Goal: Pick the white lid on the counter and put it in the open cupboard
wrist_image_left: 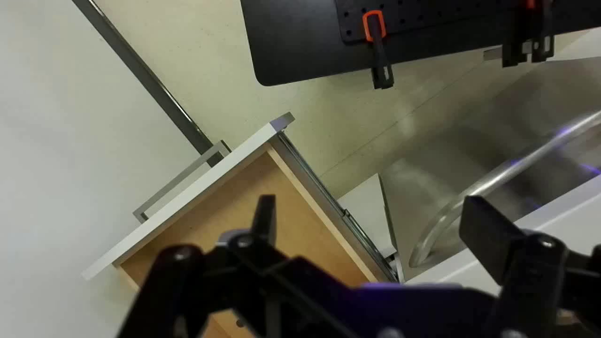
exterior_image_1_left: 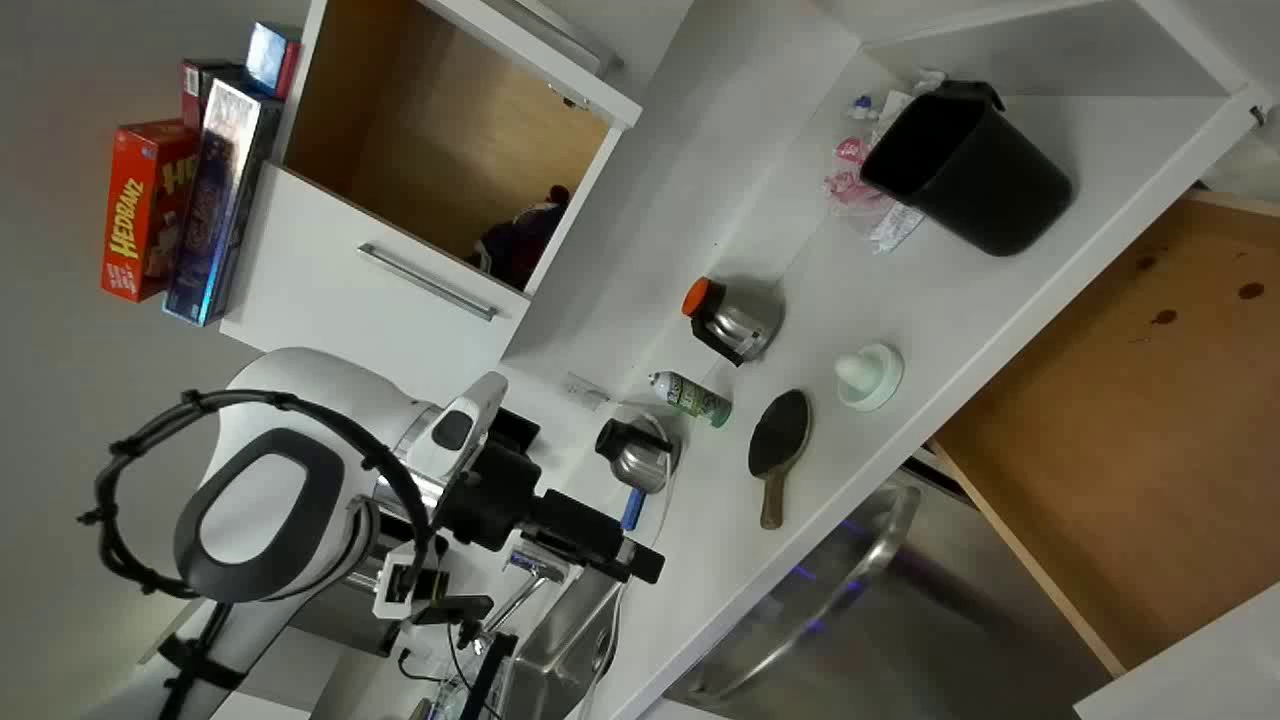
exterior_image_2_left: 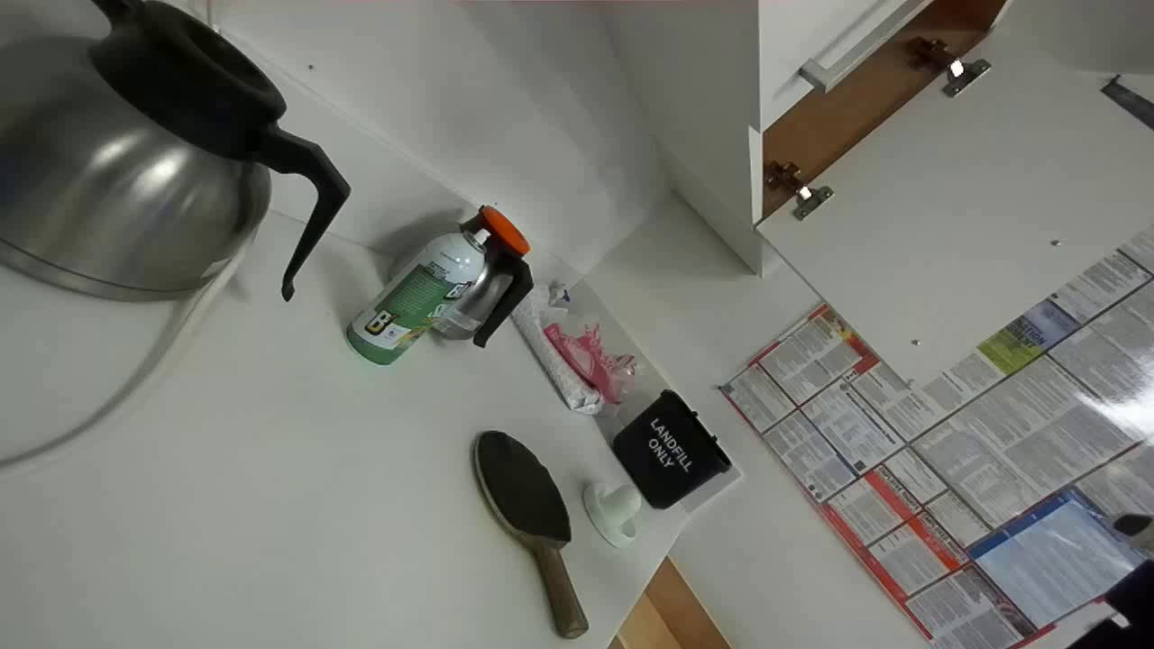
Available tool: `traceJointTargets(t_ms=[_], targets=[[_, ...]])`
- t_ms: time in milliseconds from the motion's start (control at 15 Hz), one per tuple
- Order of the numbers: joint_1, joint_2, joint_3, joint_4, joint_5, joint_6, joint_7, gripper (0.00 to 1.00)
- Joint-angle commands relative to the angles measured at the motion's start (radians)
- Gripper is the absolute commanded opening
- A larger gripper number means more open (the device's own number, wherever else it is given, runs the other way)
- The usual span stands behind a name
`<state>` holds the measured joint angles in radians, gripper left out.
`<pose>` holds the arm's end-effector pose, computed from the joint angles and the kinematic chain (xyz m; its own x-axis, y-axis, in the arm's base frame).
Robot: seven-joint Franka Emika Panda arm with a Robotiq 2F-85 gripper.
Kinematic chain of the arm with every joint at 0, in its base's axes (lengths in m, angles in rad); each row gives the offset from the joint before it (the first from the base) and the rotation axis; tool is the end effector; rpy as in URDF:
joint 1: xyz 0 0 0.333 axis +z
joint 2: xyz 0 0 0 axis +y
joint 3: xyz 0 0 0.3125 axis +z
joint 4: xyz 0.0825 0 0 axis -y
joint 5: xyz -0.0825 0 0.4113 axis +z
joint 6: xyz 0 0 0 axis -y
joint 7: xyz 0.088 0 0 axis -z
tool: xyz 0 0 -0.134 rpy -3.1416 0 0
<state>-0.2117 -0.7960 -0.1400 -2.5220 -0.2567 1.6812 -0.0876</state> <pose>0.3064 -0.1477 0.4891 0.9800 -0.1885 -0.0634 -0.1776 -0.9729 0.1480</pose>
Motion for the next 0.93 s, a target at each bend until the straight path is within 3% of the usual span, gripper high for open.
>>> traceJointTargets(t_ms=[0,533,667,867], targets=[[0.016,-0.001,-0.011,0.003,-0.008,-0.005,0.009,1.00],[0.043,0.031,-0.007,0.037,0.033,0.031,0.019,1.00],[0.086,0.096,-0.003,0.085,0.093,0.073,0.019,1.00],[0.114,0.251,0.028,0.184,0.189,0.170,0.121,1.00]])
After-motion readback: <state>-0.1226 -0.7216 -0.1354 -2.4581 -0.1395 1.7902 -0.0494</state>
